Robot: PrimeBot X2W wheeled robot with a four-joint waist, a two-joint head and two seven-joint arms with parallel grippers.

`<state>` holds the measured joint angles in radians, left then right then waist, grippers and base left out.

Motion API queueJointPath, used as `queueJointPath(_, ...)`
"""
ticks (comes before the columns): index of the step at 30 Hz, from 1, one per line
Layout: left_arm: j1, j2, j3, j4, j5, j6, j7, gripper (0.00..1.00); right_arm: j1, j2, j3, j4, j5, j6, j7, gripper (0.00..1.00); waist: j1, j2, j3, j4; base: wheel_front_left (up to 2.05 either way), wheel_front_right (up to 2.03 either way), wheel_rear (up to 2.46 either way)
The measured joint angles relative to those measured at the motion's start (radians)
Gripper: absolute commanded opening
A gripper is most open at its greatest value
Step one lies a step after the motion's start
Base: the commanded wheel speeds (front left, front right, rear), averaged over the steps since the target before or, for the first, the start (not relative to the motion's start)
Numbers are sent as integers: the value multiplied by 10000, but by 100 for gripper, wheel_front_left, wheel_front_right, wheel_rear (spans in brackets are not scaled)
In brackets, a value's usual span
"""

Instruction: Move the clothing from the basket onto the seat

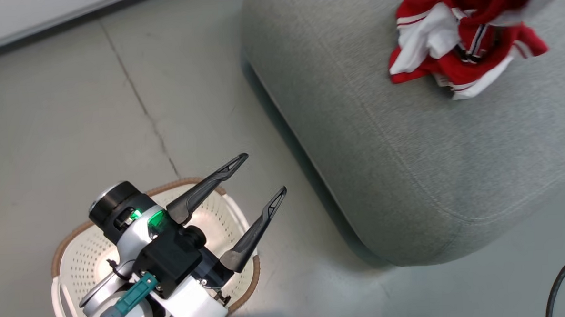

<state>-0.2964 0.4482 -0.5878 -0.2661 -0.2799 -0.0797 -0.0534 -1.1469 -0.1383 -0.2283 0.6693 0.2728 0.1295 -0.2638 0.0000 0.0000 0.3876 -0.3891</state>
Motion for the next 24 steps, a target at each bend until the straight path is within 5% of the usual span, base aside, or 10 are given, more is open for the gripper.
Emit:
queueJointPath(14,-596,495,17,-280,84,-196,4,100,980,217,-3195,2477,-1528,2,-6,0,0,1,1809,780,0,0,0)
queueJointPath(15,-604,489,-19,-265,82,-205,4,100,1083,186,-3379,2625,-1703,2,-6,36,0,0,1848,822,0,0,0)
queueJointPath(16,-606,489,-46,-244,82,-205,2,100,1151,188,-3574,2656,-1789,0,-6,100,0,0,1865,859,0,0,0)
queueJointPath(24,-611,382,-94,36,13,-157,-199,100,1553,209,-3653,1331,-2385,2,-8,100,0,0,1578,832,0,0,0)
